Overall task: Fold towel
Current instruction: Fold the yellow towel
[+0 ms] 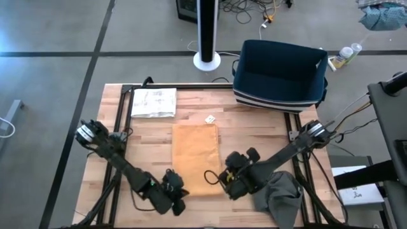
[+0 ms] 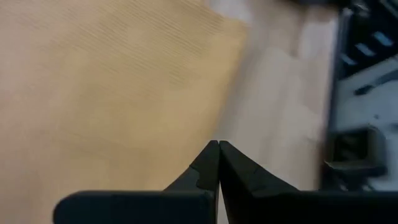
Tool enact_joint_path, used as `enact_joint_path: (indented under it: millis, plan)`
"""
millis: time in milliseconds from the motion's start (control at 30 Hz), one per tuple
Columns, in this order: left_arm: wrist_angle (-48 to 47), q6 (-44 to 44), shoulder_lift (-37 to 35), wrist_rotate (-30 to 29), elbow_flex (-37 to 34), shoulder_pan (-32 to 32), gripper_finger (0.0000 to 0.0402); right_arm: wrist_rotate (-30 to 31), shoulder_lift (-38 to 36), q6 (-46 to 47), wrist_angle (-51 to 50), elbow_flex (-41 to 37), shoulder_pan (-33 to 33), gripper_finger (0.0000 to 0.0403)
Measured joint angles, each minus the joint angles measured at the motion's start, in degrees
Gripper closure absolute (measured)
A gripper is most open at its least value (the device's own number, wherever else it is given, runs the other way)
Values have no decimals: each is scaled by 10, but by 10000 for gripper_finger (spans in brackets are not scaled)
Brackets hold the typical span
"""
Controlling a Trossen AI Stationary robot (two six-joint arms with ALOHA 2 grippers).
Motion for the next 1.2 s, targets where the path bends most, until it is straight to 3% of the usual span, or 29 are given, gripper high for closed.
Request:
enact_joint_path:
  millis: [133,233,533,633,733,900,1067,1200]
  plan:
    - [45,45,40,11,-3,12,401,-2,-46,-47,12,-65,-4,301]
    - [44,23,62,42,-5,11,401,-23,-79,-62,55,-138,-5,296]
    - [-7,-85,40,105,-11,-12,401,-52,-131,-215,381,-307,-1,303]
    - [-16,-82,-3,101,-3,-6,401,-34,-130,-230,461,-334,-23,305]
    - [-57,-84,-62,59,-4,5,401,-22,-127,-242,543,-358,-64,295]
    - [-146,-106,-164,22,-38,48,390,-76,-118,-270,626,-372,-146,245]
    - [-172,-180,-255,-11,-135,119,349,-118,-118,-283,624,-374,-225,187]
    - [-158,-187,-324,5,-225,199,301,-147,-118,-288,622,-374,-268,148]
